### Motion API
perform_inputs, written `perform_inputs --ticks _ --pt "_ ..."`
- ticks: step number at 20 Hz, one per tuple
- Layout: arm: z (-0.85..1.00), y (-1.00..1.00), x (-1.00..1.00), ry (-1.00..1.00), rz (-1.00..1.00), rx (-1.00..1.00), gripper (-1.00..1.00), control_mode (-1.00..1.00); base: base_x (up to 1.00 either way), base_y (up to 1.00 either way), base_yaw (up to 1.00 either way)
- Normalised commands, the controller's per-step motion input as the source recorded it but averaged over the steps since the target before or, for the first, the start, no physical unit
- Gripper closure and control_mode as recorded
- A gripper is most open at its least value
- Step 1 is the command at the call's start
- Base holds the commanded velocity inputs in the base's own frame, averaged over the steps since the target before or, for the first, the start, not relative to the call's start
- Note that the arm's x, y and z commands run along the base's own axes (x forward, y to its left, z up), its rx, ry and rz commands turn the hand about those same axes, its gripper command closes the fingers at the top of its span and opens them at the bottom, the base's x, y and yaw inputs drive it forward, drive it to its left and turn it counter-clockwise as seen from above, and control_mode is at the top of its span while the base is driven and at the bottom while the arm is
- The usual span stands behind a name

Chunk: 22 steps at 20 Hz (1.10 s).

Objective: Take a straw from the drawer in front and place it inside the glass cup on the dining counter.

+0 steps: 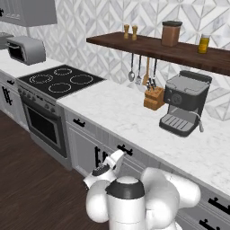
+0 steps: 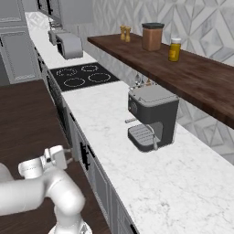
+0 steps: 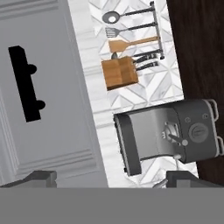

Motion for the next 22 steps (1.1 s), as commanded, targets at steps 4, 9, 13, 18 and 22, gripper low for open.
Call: perform_inputs --ticks 4,9,13,18,22 --pt "-0.20 -0.14 0.39 -0.03 0.00 0.00 -1.00 -1.00 0.00 0.00 0.00" --pt "-0.24 -0.23 0.42 0.00 0.00 0.00 -1.00 -1.00 0.00 0.00 0.00" --pt "-0.29 -0.16 0.36 0.00 0.00 0.00 -1.00 -1.00 0.00 0.00 0.00" --pt "-0.26 -0.16 0.28 0.00 0.00 0.00 -1.00 -1.00 0.00 0.00 0.00" --pt "-0.28 -0.13 0.33 0.00 0.00 0.00 -1.00 -1.00 0.00 0.00 0.00"
